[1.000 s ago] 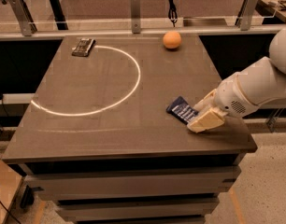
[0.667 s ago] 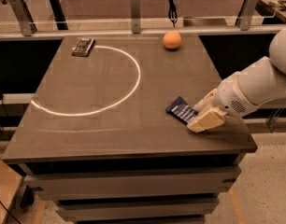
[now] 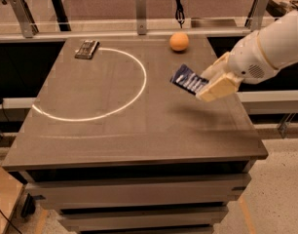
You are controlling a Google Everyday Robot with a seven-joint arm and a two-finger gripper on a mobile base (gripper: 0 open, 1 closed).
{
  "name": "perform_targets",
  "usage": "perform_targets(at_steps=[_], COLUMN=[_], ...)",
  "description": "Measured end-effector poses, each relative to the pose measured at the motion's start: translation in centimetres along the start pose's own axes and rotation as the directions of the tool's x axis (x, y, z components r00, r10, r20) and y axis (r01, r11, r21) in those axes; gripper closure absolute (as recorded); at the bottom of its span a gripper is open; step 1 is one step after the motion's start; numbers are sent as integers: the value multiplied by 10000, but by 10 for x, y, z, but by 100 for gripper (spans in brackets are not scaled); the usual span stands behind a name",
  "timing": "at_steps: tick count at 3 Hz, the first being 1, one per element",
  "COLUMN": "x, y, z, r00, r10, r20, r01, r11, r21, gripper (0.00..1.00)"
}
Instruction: Move rxbar blueberry near rxbar chocolate
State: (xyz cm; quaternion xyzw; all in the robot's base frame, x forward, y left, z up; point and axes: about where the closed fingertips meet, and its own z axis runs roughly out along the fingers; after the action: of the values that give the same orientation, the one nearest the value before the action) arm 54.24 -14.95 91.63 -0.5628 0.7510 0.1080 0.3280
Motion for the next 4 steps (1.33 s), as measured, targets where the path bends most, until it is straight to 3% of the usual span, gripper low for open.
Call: perform_targets(at_steps=[1,2,3,4], x=[-40,-53,-59,-86], y=[-34,-42,-46,-63], z=[-29,-43,-38,-13], r00=[9956,9928,9900,9779], r10=[-525,-709,-448,-12], r20=[779,971,1336,2090], r01=[484,625,301,-278], r11=[9974,9943,9935,9903], r21=[538,869,1099,1359], gripper=[100,100,100,100])
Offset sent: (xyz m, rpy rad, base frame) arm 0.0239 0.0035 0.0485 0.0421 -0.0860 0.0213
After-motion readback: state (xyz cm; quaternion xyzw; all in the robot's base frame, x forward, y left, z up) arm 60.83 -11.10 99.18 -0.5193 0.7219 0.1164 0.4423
